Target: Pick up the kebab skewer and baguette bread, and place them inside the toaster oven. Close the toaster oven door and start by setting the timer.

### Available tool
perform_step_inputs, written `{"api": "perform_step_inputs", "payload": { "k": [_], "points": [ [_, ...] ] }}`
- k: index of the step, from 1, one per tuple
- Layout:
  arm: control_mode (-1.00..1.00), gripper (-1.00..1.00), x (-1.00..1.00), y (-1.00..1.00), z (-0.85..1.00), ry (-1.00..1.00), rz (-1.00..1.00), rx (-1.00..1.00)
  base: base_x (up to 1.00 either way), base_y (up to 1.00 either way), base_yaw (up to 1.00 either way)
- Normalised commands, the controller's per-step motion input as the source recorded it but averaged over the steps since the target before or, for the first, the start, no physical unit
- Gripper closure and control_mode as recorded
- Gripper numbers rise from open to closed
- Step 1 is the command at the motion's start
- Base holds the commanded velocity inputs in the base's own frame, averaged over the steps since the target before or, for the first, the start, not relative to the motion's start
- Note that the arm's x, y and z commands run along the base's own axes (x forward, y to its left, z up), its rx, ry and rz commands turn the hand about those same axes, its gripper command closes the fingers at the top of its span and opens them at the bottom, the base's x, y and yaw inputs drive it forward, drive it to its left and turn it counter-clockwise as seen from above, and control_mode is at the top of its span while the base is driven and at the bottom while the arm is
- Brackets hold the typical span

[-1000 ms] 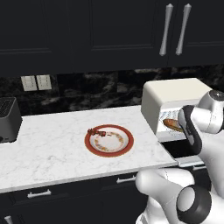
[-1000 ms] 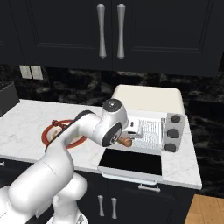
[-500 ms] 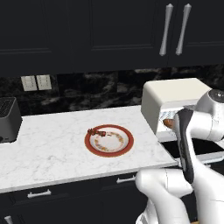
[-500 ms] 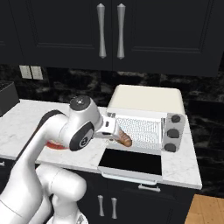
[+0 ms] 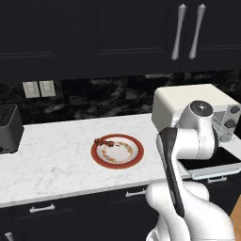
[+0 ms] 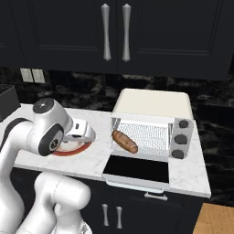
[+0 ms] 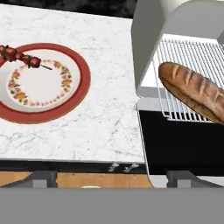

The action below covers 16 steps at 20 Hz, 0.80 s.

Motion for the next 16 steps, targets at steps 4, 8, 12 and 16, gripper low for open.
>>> {"api": "perform_step_inputs", "payload": {
  "k": [4, 8, 12, 16],
  "points": [
    [-1.0, -1.0, 0.88, 1.0, 0.15, 0.0, 0.18, 0.0, 0.0, 0.0, 0.0],
    [-1.0, -1.0, 0.59, 1.0, -0.24, 0.02, 0.29, 0.0, 0.0, 0.0, 0.0],
    [-1.0, -1.0, 0.84, 0.94, -0.28, 0.0, 0.44, 0.0, 0.0, 0.0, 0.0],
    [-1.0, -1.0, 0.81, 0.87, -0.48, 0.0, 0.5, 0.0, 0.0, 0.0, 0.0]
  ]
}}
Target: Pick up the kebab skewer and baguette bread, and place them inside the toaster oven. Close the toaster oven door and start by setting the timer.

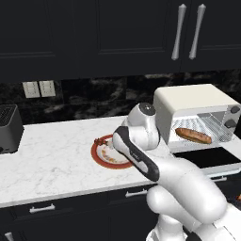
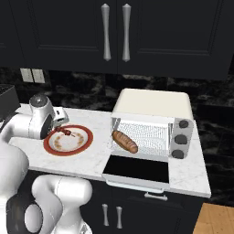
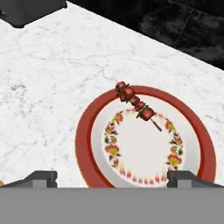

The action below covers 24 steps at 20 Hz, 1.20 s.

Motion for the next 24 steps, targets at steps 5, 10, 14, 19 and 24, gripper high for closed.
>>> {"api": "perform_step_inputs", "payload": {
  "k": [5, 10, 14, 19, 24],
  "points": [
    [-1.0, -1.0, 0.88, 0.44, -0.41, 0.04, 0.29, -0.02, 0.0, 0.0, 0.0],
    [-1.0, -1.0, 0.32, 0.07, -0.02, 0.07, 0.01, -0.08, 0.0, 0.0, 0.0],
    [-1.0, -1.0, 0.04, 0.0, 0.0, 0.1, 0.0, -0.13, 0.0, 0.0, 0.0],
    [-1.0, -1.0, 0.28, 0.0, -0.01, 0.04, 0.0, -0.09, 0.0, 0.0, 0.0],
    [-1.0, -1.0, 0.51, 0.0, -0.07, 0.04, 0.0, -0.06, 0.0, 0.0, 0.0]
  ]
}}
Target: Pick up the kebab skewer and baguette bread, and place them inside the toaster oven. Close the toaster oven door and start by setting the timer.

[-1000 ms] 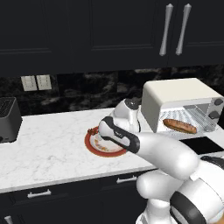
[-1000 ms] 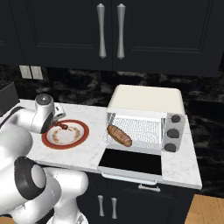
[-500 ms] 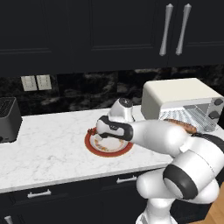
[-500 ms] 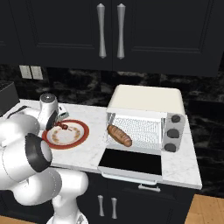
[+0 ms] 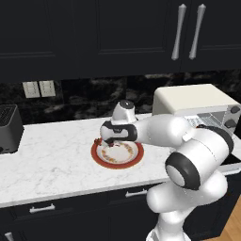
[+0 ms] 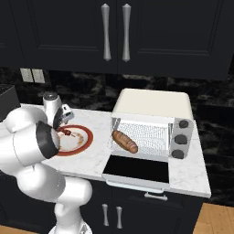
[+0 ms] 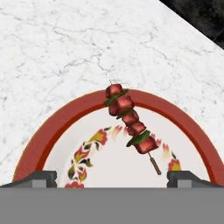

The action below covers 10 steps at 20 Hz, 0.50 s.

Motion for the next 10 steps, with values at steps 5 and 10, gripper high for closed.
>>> {"api": "perform_step_inputs", "payload": {
  "k": [5, 10],
  "points": [
    [-1.0, -1.0, 0.37, 0.0, -0.24, 0.05, 0.0, -0.03, 0.0, 0.0, 0.0],
    [-1.0, -1.0, 0.1, 0.0, -0.36, 0.0, 0.0, -0.02, 0.0, 0.0, 0.0]
  ]
}}
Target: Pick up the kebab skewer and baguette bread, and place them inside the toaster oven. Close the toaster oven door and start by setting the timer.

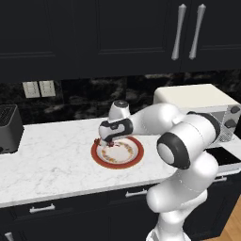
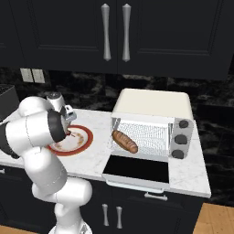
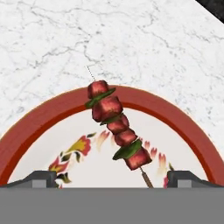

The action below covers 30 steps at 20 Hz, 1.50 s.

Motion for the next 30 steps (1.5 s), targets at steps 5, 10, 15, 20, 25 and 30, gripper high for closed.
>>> {"api": "perform_step_inputs", "payload": {
  "k": [5, 10, 15, 20, 25, 30],
  "points": [
    [-1.0, -1.0, 0.07, 0.0, -0.33, 0.0, 0.0, -0.01, 0.0, 0.0, 0.0],
    [-1.0, -1.0, 0.17, -0.05, -0.27, 0.0, 0.0, -0.01, 0.0, 0.0, 0.0],
    [-1.0, -1.0, 0.25, -0.01, -0.25, 0.0, 0.0, 0.0, 0.0, 0.0, 0.0],
    [-1.0, -1.0, 0.23, 0.0, -0.29, 0.01, 0.0, 0.0, 0.0, 0.0, 0.0],
    [-1.0, -1.0, 0.2, 0.0, -0.16, 0.01, 0.0, 0.0, 0.0, 0.0, 0.0],
    [-1.0, 1.0, 0.01, 0.0, -0.12, 0.01, 0.0, 0.0, 0.0, 0.0, 0.0]
  ]
}}
